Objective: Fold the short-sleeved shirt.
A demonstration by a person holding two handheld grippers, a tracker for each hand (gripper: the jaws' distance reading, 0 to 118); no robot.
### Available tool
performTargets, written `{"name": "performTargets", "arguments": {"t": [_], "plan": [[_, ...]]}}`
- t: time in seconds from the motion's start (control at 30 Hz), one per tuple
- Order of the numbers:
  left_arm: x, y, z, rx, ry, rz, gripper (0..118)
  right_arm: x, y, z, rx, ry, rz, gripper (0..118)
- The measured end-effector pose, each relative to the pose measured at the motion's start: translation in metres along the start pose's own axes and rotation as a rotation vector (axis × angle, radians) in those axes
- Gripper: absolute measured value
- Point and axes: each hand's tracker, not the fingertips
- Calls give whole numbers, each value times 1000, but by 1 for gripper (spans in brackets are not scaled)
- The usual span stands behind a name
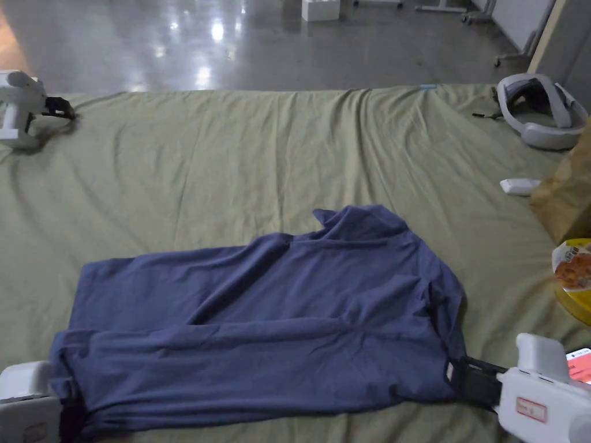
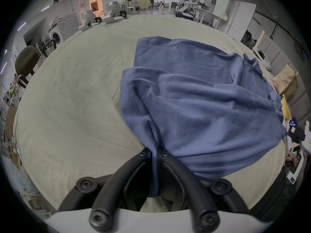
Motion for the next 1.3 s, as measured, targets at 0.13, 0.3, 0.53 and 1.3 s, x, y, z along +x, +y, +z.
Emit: {"name": "performTargets", "arguments": {"t": [0.13, 0.3, 0.53, 1.3], "plan": [[4, -5, 5, 13, -7, 5, 11, -6, -1, -39, -111, -60, 13, 75], [2, -1, 4, 13, -4, -13, 10, -32, -5, -30, -75, -121, 210, 12], [-4, -3, 71, 140, -52, -32, 9, -54, 1, 18, 17, -203, 353, 11], [-31, -104, 137, 283, -155, 10, 104, -18, -78, 97, -29, -155, 210, 86]]}}
